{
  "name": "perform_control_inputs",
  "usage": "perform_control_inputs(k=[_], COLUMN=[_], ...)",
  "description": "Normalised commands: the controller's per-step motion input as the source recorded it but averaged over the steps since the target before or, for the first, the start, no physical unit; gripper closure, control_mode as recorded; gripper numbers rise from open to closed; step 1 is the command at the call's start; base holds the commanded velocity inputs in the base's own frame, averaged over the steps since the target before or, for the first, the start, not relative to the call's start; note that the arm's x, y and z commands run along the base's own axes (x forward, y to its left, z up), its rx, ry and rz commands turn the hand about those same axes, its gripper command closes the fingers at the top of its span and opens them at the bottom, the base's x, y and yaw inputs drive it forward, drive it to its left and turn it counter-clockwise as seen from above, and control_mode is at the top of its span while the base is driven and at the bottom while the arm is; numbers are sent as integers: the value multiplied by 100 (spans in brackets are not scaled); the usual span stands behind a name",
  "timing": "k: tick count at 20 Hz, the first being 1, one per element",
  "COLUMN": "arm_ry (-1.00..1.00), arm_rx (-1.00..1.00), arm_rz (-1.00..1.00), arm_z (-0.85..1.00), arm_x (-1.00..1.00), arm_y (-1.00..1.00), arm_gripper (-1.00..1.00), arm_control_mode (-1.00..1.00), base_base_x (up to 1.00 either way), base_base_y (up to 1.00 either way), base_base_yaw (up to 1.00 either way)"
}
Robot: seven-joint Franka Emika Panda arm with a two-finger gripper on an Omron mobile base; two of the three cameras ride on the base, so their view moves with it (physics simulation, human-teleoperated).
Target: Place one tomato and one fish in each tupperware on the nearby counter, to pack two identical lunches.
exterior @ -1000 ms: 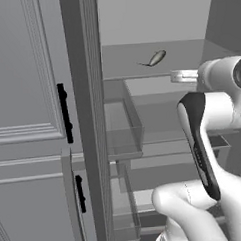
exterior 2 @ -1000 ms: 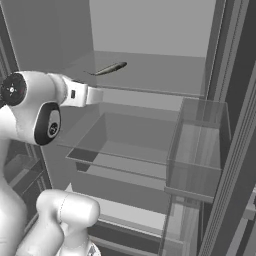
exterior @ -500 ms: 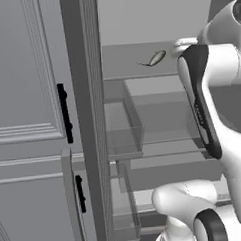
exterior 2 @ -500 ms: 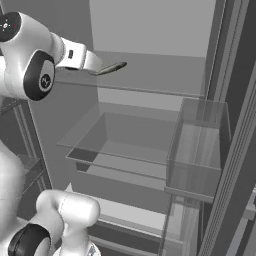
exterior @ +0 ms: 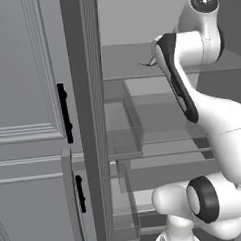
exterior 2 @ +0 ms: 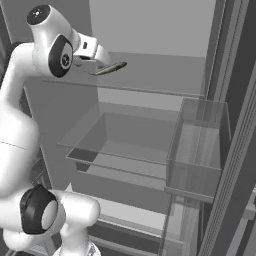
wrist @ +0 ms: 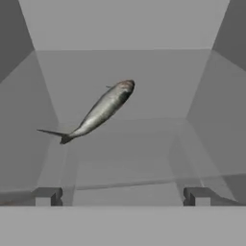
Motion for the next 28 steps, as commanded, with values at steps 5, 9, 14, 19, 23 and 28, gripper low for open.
perform_control_inputs(k=[5, 9, 14, 19, 23, 28], arm_ry=[10, 12, 5, 0, 0, 0], arm_rx=[1, 2, 9, 11, 5, 4], arm_rz=[-10, -10, -8, -2, 0, 0], arm_z=[-12, -49, -19, -20, -38, -24], arm_x=[100, 98, 83, 49, 36, 2], arm_y=[2, 1, 0, 0, -6, -33], arm_gripper=[-100, -100, -100, -100, -100, -100], arm_control_mode=[-100, -100, -100, -100, -100, -100], base_base_x=[0, 0, 0, 0, 0, 0], base_base_y=[0, 0, 0, 0, 0, 0], base_base_yaw=[0, 0, 0, 0, 0, 0])
